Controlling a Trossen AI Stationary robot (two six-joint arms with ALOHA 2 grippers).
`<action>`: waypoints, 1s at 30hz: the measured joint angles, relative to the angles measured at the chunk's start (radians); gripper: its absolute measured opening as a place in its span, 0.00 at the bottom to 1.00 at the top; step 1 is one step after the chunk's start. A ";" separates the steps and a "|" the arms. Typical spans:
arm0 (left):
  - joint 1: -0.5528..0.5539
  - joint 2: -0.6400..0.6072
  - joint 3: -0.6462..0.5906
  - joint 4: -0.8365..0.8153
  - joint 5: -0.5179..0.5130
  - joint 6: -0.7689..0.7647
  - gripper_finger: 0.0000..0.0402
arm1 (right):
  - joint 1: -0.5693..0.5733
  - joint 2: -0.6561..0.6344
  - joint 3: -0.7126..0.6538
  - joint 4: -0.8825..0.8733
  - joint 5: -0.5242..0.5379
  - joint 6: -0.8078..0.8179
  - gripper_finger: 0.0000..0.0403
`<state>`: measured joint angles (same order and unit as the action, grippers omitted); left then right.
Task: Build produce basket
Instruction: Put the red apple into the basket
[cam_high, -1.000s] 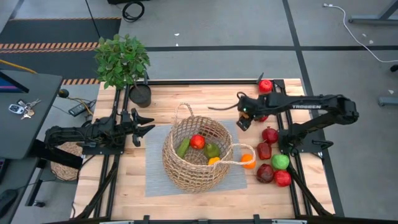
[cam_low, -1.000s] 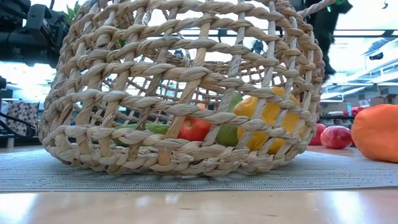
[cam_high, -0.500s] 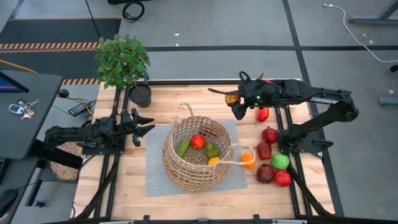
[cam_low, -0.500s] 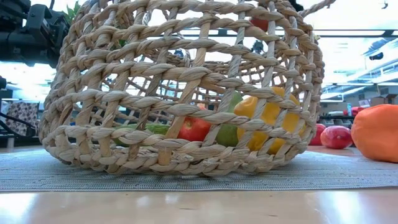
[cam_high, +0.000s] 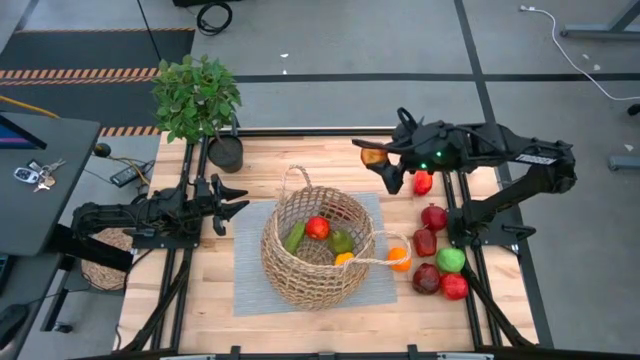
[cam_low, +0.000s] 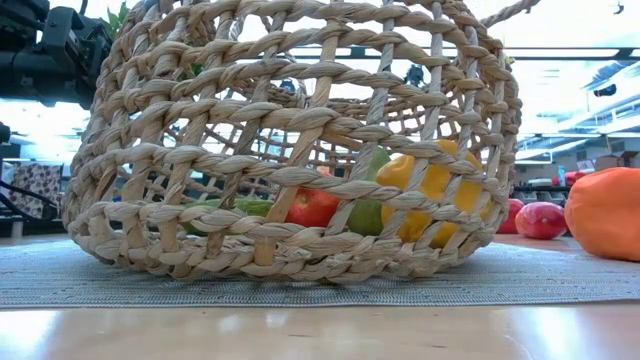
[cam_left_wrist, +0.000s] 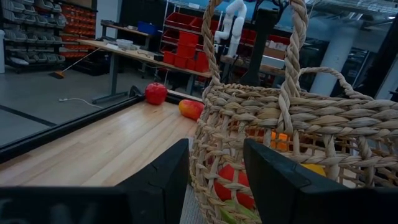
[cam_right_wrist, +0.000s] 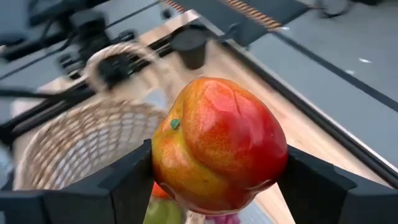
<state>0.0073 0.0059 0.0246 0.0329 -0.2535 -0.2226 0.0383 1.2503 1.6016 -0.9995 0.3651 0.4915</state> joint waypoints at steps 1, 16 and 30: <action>0.000 0.000 0.000 0.000 0.000 0.000 0.40 | 0.005 0.000 0.000 0.007 -0.024 -0.022 0.75; 0.000 0.000 0.000 0.000 0.000 0.000 0.40 | 0.073 0.000 0.000 0.336 -0.209 -0.206 0.75; 0.000 0.000 0.000 0.000 0.000 0.000 0.40 | 0.075 0.145 0.007 0.260 -0.254 -0.203 0.75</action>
<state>0.0071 0.0063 0.0250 0.0333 -0.2539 -0.2223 0.1134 1.3953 1.6085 -0.7397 0.1112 0.2888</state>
